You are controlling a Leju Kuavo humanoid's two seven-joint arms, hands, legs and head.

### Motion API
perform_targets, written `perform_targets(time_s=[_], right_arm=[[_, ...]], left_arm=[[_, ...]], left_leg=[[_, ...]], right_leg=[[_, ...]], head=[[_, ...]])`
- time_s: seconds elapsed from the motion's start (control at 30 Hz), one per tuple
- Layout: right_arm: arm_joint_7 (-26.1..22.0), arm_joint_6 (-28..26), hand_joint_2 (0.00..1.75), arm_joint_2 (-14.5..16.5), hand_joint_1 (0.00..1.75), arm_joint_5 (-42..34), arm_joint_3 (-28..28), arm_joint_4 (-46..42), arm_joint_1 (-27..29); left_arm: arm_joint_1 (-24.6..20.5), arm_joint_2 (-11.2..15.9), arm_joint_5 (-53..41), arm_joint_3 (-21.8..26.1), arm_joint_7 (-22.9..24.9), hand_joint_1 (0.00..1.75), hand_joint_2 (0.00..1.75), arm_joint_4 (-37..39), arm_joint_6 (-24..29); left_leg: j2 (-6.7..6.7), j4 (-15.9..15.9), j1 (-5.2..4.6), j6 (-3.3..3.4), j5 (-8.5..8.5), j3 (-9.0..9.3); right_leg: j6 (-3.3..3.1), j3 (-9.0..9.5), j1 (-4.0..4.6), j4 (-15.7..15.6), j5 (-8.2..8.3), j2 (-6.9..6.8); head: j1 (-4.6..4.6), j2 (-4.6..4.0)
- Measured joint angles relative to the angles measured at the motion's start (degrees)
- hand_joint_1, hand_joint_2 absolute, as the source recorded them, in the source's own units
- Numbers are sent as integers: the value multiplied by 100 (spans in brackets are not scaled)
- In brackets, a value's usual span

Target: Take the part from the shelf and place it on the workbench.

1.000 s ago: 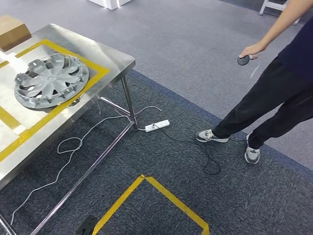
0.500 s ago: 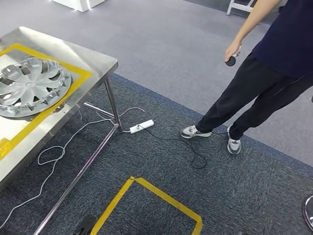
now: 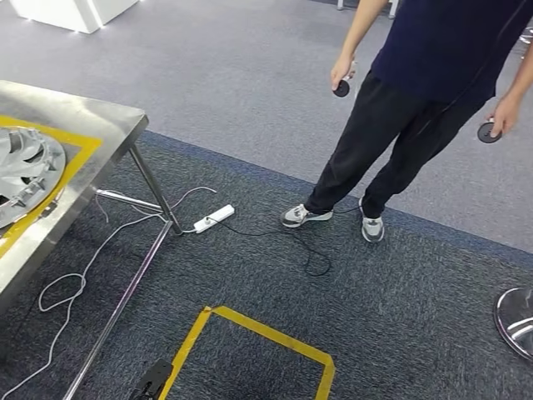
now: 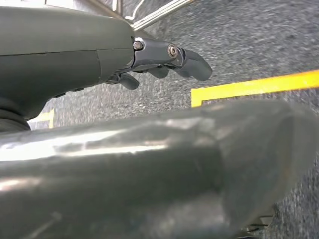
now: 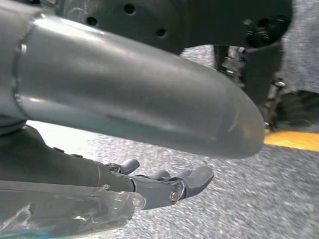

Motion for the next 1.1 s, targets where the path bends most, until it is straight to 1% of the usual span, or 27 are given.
perform_targets(time_s=[0.07,0.1,0.13,0.17,0.2,0.23,0.27,0.3,0.37,0.4,0.43,0.5,0.53,0.57,0.6,0.63,0.67,0.7,0.73,0.77,0.8,0.87,0.93,0.97,1.03,1.07,1.1], right_arm=[[29,-58,0,0,0,36,19,2,1],[24,-97,0,0,0,51,24,2,-6],[17,-122,0,1,0,64,26,3,-2],[11,-144,0,1,0,80,31,3,1],[5,-161,0,2,0,93,40,4,2],[-1,-174,0,2,0,105,50,4,-2],[-7,-181,0,2,0,113,59,4,-8],[-12,-189,0,2,0,118,67,4,-6],[-15,-205,0,2,0,125,74,5,21],[-9,-222,0,3,0,130,79,7,37],[0,-240,0,5,0,134,86,10,42],[19,-274,0,12,0,140,106,18,18],[23,-288,0,14,0,144,113,21,4],[25,-301,0,15,0,148,116,23,-2],[27,-314,0,15,0,153,116,25,3],[30,-327,0,15,0,158,117,26,10],[32,-335,0,15,0,163,118,27,16],[33,-339,0,16,0,168,118,29,15],[29,-340,0,17,0,173,119,30,4],[23,-341,0,19,0,179,121,31,-9],[19,-340,0,21,0,185,124,31,-20],[10,-340,0,24,0,197,131,35,-22],[3,-340,0,28,0,208,144,40,-7],[-5,-342,0,31,0,212,150,41,-7],[-28,-342,0,33,0,217,157,42,-24],[-39,-342,0,33,0,219,159,42,-33],[-49,-340,0,33,0,221,161,42,-37]], left_arm=[[7,0,8,-40,0,0,0,0,1],[20,1,16,-57,0,0,0,1,2],[26,2,20,-62,0,0,0,1,5],[28,5,23,-66,0,0,0,0,9],[28,7,25,-67,0,0,0,0,14],[27,8,27,-67,0,0,0,0,18],[26,8,28,-68,0,0,0,1,20],[26,6,29,-69,0,0,0,1,22],[24,4,30,-72,0,0,0,1,29],[21,5,28,-72,-2,0,0,0,39],[20,5,26,-73,-5,0,0,-1,52],[34,2,21,-75,-10,0,0,0,76],[47,1,19,-77,-11,0,0,0,83],[58,1,18,-77,-11,0,0,0,89],[62,2,16,-77,-11,0,0,-1,93],[63,1,15,-77,-11,0,0,-1,97],[61,-2,15,-77,-11,0,0,-1,99],[60,-4,15,-78,-13,0,0,-1,100],[60,-5,15,-78,-15,0,0,-1,100],[60,-5,15,-79,-17,0,0,-1,101],[59,-4,15,-79,-19,0,0,-1,101],[58,-3,15,-79,-20,0,0,0,102],[52,-4,14,-80,-20,0,0,-1,103],[49,-4,14,-80,-20,0,0,-1,104],[58,-3,14,-81,-20,0,0,0,107],[70,-3,14,-82,-20,0,0,1,106],[82,-4,14,-83,-20,0,0,1,105]], left_leg=[[-197,882,20,-71,-390,-452],[-273,1251,24,-81,-496,-659],[-281,1118,31,-84,-335,-622],[-314,805,45,-88,-108,-493],[-412,416,68,-96,104,-326],[-519,58,93,-96,250,-172],[-609,-175,108,-90,318,-74],[-667,-285,111,-70,324,-31],[-607,-311,104,5,330,-25],[-566,-318,106,49,340,-21],[-519,-325,110,88,349,-17],[-409,-329,95,139,349,-12],[-344,-328,80,153,344,-10],[-279,-328,67,161,338,-7],[-221,-327,58,166,331,0],[-170,-326,53,166,320,13],[-124,-326,50,158,305,34],[-82,-326,45,142,286,61],[-43,-320,28,116,261,83],[-6,-318,12,90,244,100],[29,-320,-3,64,234,110],[101,-343,-5,16,231,125],[37,-253,12,-41,132,97],[-45,-54,18,-64,1,9],[-214,657,22,-78,-344,-343],[-246,1007,23,-77,-463,-531],[-261,1217,24,-75,-484,-661]], right_leg=[[-87,-6,-29,-36,23,205],[-102,-10,-37,-37,25,299],[-94,-7,-44,-36,29,365],[-78,-4,-54,-32,34,430],[-51,-8,-59,-24,39,492],[-19,-26,-58,0,40,553],[18,-47,-57,13,45,605],[55,-67,-57,14,53,651],[121,-109,-72,-15,76,709],[147,-138,-70,20,49,643],[169,-212,-65,154,-38,528],[198,-509,-50,795,-387,237],[207,-706,-52,1209,-571,162],[211,-858,-53,1534,-684,128],[208,-912,-53,1665,-689,114],[199,-844,-53,1561,-589,103],[187,-660,-51,1237,-413,73],[174,-425,-45,811,-243,-22],[149,-209,-32,443,-122,-111],[122,-69,-17,200,-62,-176],[94,-11,0,93,-54,-208],[28,-27,19,80,-46,-110],[-33,-31,4,49,-22,-18],[-62,-28,-10,33,-11,28],[-98,-32,-18,27,-5,130],[-109,-34,-18,27,-5,189],[-112,-33,-19,27,-6,253]], head=[[-16,0],[-24,0],[-23,0],[-24,0],[-28,0],[-33,0],[-37,0],[-44,0],[-45,0],[-37,0],[-20,0],[9,0],[12,0],[10,0],[10,0],[11,0],[11,0],[13,0],[11,0],[9,0],[7,0],[7,0],[1,0],[-8,0],[-25,0],[-27,0],[-27,0]])
